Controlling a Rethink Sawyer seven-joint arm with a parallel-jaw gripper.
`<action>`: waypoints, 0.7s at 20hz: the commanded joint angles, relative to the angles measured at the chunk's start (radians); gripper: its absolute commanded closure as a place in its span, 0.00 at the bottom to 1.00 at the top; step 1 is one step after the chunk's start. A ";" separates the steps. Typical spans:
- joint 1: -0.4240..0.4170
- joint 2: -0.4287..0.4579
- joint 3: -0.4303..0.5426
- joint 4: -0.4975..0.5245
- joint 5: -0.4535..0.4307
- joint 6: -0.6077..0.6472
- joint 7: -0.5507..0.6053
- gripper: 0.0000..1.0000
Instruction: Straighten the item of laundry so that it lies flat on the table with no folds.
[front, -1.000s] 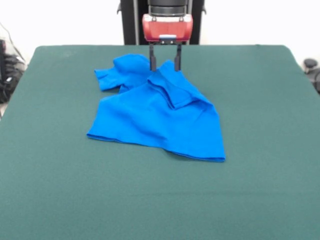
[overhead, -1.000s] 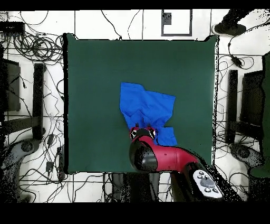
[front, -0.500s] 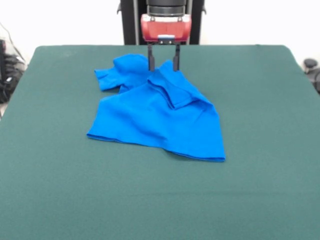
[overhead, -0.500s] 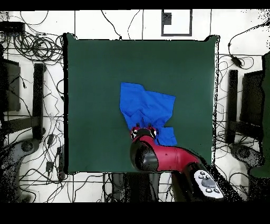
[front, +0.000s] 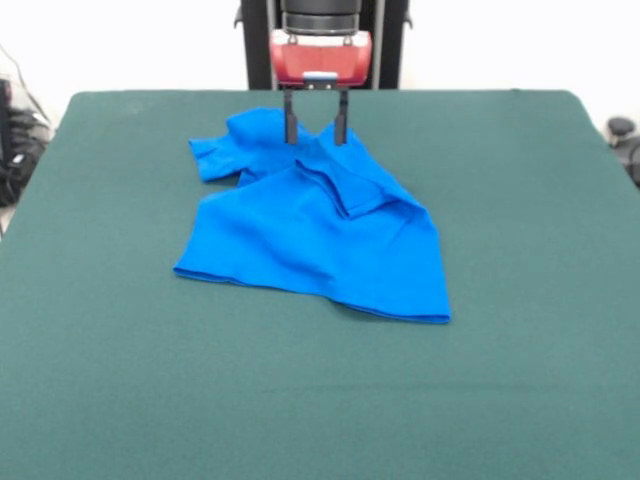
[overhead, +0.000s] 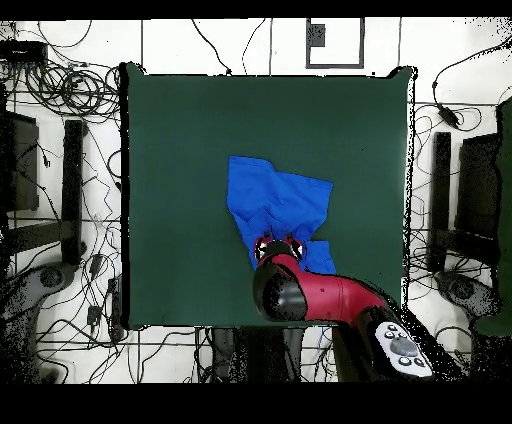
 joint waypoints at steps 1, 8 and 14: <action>-0.001 0.046 0.095 -0.090 0.015 0.133 0.074 0.00; -0.004 0.058 0.098 -0.121 0.007 0.150 0.063 0.00; 0.006 0.071 0.097 -0.134 0.006 0.147 0.071 0.00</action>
